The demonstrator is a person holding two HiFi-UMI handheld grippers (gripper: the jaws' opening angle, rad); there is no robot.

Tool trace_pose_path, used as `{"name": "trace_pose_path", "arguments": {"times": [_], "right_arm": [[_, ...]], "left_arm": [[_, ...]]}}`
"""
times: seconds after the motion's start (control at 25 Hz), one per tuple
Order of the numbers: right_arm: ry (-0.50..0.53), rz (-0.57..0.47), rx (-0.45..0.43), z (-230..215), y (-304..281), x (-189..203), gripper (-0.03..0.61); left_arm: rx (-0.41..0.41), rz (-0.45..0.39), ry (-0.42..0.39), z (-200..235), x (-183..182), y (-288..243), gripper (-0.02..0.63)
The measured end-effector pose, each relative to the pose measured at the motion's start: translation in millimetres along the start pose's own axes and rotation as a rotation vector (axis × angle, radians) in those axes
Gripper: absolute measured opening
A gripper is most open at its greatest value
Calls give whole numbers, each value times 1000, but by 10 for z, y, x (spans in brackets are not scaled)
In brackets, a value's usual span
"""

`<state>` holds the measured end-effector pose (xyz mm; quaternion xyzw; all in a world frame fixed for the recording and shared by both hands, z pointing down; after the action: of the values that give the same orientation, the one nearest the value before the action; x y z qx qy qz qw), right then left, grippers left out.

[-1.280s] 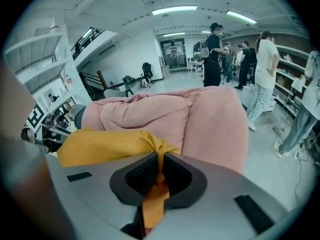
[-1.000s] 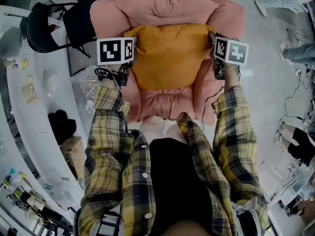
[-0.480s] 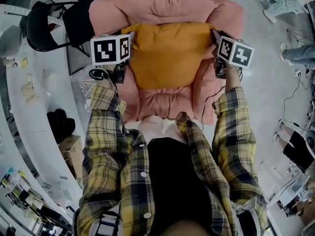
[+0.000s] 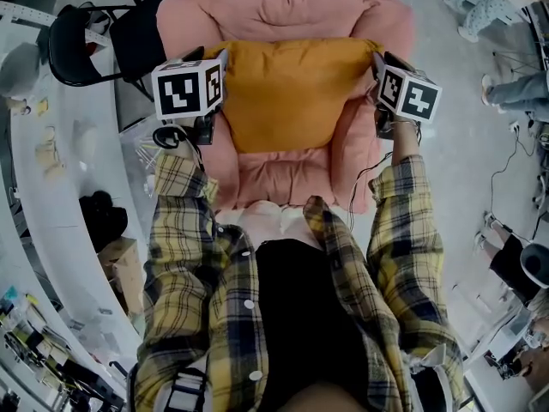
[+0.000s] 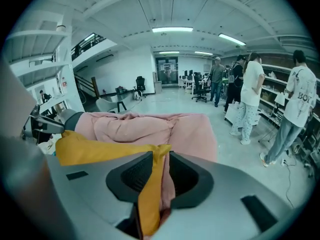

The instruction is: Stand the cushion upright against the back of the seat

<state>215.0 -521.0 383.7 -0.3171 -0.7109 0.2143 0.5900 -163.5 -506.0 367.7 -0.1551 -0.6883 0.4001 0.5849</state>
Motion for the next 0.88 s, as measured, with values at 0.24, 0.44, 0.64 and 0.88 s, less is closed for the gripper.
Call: {"name": "trace_pose_path", "arguments": {"times": [0.24, 0.44, 0.64, 0.88], "right_arm": [[-25, -46, -40, 4, 346, 45, 94], [-41, -103, -113, 130, 757, 124, 94], [-35, -151, -196, 300, 1138, 286, 92], [28, -241, -274, 469, 1876, 586, 83]], "left_arm": [[26, -46, -12, -218, -34, 258, 178], [61, -93, -31, -515, -31, 550, 177], [98, -129, -55, -858, 73, 839, 175], [100, -208, -110, -1421, 294, 1424, 132]]}}
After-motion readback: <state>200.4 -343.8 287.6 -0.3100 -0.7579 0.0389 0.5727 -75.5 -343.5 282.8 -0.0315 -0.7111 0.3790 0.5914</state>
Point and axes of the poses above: the fingertips, and each gripper's own axes: y backward along the fingers, z to its left, x out of its underside, the point moved 10 cm from there along y, backward along the fingers, and after that the axes turned 10 degrees about -y, right-handed, at the moved point
